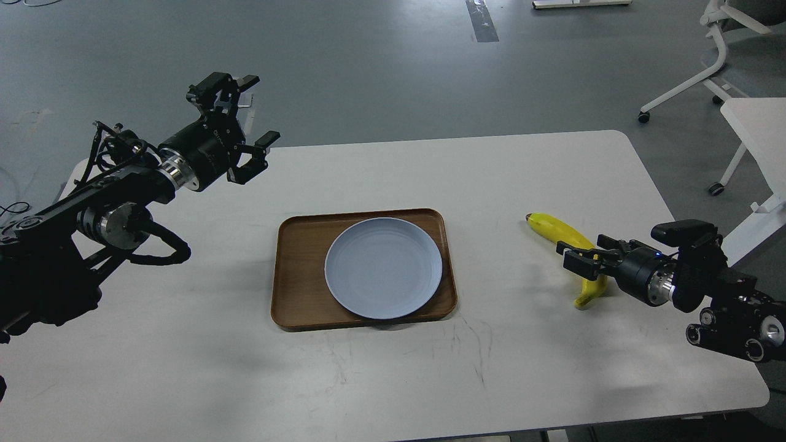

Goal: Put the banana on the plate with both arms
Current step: 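Move the right gripper down to the yellow banana, then close the right gripper on the banana and lift it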

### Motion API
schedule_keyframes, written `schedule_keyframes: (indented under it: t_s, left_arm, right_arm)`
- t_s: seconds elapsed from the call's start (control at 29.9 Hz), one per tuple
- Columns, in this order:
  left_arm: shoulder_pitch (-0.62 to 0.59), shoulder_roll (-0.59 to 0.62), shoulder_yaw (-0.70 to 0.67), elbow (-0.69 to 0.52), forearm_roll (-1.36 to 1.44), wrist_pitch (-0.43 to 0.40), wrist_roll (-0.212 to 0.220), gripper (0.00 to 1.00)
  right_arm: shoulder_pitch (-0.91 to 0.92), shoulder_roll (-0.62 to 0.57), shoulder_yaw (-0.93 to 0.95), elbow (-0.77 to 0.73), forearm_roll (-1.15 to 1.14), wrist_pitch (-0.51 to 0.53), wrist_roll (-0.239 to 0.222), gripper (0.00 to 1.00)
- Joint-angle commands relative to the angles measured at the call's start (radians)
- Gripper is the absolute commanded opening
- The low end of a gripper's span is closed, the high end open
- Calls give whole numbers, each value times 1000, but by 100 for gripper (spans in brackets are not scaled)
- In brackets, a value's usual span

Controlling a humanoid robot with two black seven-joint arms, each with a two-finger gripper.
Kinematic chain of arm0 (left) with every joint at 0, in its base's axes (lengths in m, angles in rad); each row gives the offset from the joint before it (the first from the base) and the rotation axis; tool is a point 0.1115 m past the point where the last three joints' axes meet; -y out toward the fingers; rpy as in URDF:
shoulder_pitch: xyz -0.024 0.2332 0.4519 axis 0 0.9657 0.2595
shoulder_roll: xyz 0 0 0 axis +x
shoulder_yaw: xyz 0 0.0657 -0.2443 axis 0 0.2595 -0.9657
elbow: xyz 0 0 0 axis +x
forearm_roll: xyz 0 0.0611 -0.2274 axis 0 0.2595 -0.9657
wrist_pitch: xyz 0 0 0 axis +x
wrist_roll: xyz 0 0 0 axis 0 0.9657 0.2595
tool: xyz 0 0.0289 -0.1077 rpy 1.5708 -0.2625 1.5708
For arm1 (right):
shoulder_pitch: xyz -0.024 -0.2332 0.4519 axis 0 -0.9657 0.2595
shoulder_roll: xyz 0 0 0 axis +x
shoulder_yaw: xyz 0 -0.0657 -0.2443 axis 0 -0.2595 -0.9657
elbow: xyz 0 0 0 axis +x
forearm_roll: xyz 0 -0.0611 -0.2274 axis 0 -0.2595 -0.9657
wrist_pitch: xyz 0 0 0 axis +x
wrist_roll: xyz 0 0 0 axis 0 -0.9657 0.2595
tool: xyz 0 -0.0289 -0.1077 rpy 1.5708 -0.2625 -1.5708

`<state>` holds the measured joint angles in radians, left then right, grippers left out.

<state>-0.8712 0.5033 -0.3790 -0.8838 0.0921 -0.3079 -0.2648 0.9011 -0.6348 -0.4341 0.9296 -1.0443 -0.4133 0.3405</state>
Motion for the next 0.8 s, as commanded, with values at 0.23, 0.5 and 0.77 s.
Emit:
schedule_keyframes:
  t_s: [0.23, 0.5, 0.77]
  left_arm:
    - [1, -3, 0, -1, 0, 1, -1, 98]
    - [1, -3, 0, -1, 0, 0, -1, 98]
    - [1, -2, 0, -1, 1, 0, -1, 98]
  right_arm:
    - [-1, 15, -3, 2, 3, 48, -20, 72]
    - [-5, 52, -5, -2, 4, 56, -41, 34]
    - [-2, 60, 4, -3, 65, 53, -81, 0]
